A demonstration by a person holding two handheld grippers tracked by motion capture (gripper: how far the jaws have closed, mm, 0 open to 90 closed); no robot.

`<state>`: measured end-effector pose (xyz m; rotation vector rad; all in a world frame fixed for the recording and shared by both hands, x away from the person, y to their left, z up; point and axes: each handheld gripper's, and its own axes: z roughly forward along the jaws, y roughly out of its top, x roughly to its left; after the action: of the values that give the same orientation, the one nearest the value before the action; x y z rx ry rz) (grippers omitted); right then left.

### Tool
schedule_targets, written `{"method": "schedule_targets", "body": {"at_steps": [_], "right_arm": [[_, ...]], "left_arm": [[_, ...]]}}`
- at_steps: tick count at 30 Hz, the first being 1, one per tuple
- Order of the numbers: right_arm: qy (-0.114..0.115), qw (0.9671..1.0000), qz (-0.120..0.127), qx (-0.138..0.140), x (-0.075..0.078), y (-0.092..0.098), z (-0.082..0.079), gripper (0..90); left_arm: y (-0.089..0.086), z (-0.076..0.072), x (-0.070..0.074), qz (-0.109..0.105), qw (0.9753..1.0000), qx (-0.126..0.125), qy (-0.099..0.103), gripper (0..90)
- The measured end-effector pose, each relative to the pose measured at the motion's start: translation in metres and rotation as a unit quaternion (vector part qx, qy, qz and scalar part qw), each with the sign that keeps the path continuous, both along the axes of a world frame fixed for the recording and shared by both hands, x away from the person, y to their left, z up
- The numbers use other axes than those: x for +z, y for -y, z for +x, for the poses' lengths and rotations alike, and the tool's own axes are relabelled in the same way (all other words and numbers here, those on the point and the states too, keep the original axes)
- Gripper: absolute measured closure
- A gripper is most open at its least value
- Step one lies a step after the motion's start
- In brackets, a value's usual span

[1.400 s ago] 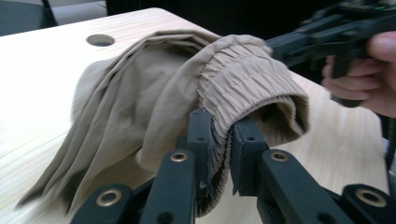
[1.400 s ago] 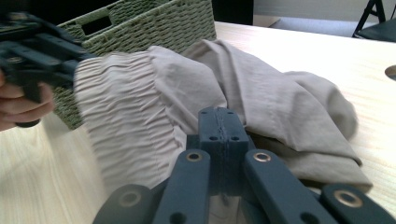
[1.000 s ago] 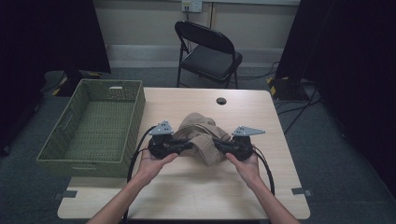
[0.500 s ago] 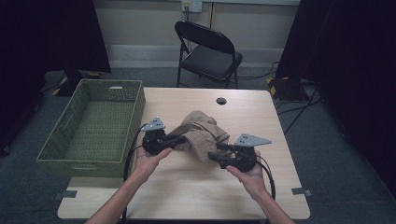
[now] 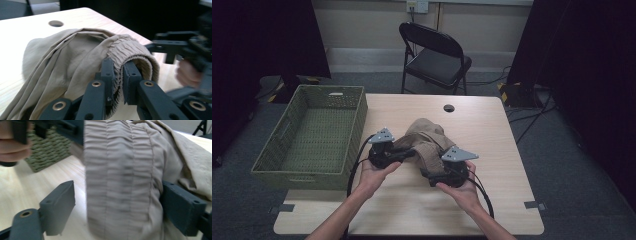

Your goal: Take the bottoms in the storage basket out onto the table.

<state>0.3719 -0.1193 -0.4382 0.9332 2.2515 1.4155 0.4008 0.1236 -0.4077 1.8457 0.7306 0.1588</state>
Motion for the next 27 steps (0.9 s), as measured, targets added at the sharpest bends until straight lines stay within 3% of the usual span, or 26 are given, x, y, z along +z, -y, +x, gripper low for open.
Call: {"method": "schedule_targets", "body": {"at_steps": [3,7,11,15,19,23,27], "right_arm": [[0.009,0.9997,-0.014,-0.019,-0.003,0.004,0.003,31.8],[0.001,0.9998,-0.006,-0.016,0.003,0.013,0.006,39.3],[-0.009,0.9997,0.008,-0.021,0.010,0.021,0.008,40.8],[-0.023,0.9988,0.031,-0.031,0.015,0.032,0.013,41.1],[-0.033,0.9979,0.047,-0.031,0.019,0.038,0.016,41.2],[-0.041,0.9979,0.048,-0.016,0.020,0.037,0.014,41.2],[-0.044,0.9977,0.051,0.002,0.024,0.035,0.012,41.2]], "left_arm": [[0.007,-0.003,0.001,0.004,0.9999,-0.013,0.004,80.8],[0.009,-0.002,-0.002,0.002,0.9998,-0.019,0.007,79.5],[0.006,-0.003,-0.002,-0.007,0.9999,-0.015,0.004,59.8],[0.005,-0.004,-0.007,0.014,0.9998,-0.006,0.016,42.3],[0.007,0.000,-0.017,0.022,0.9997,0.002,0.011,35.9],[0.010,0.003,-0.020,0.018,0.9997,-0.001,0.017,45.7],[0.008,0.000,-0.015,0.015,0.9992,-0.004,0.036,68.9]]}}
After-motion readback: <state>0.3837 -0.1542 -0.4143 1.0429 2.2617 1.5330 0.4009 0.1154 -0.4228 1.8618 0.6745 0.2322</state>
